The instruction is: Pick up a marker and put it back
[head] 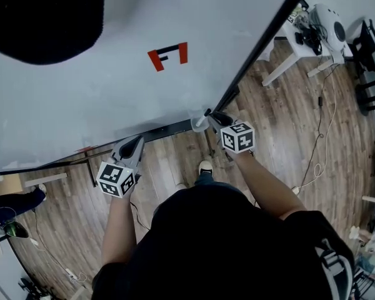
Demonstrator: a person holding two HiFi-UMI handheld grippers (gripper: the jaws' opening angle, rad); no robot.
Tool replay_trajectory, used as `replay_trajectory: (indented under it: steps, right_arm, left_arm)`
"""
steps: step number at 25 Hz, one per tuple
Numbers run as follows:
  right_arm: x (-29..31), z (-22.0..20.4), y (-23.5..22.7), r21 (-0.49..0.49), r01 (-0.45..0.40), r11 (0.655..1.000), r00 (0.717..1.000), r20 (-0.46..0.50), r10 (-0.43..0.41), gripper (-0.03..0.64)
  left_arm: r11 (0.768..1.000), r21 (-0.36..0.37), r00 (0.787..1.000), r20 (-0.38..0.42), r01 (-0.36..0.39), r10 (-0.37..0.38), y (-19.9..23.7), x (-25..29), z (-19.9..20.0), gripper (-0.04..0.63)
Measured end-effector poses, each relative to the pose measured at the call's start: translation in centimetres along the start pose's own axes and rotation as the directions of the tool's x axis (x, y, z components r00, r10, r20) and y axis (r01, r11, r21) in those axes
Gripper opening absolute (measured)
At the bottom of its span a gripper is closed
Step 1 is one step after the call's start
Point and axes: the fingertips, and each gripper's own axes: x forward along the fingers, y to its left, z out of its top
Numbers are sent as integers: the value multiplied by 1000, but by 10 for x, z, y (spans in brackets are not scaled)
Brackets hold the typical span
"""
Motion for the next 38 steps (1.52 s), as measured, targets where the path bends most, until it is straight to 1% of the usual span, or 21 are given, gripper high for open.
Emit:
replay_trajectory:
  steps: [6,16,20,25,38]
  right_arm:
    - [13,-8,-5,10,5,1000,1000,-11,-5,92]
    - [26,-10,-4,3,-16,1000,1000,-14,16,92]
    - [29,-11,-1,-5,-23,1000,1000,-14,23,86]
    - [32,-9,2,-40,-23,999,1000,-15,22,63]
    - [23,-1,13,-84,-28,996,1000,7,28,60]
  left_arm:
    - [1000,-4,1000,-17,12,-12,-2,1,-5,14]
    - [1000,1,998,-53,26,-26,-6,-1,-16,14]
    - [1000,1,998,-54,27,-26,-5,-1,-16,14]
    - [999,2,998,-57,36,-35,-7,0,-19,14]
    - [999,8,998,-39,42,-42,-11,-6,-14,14]
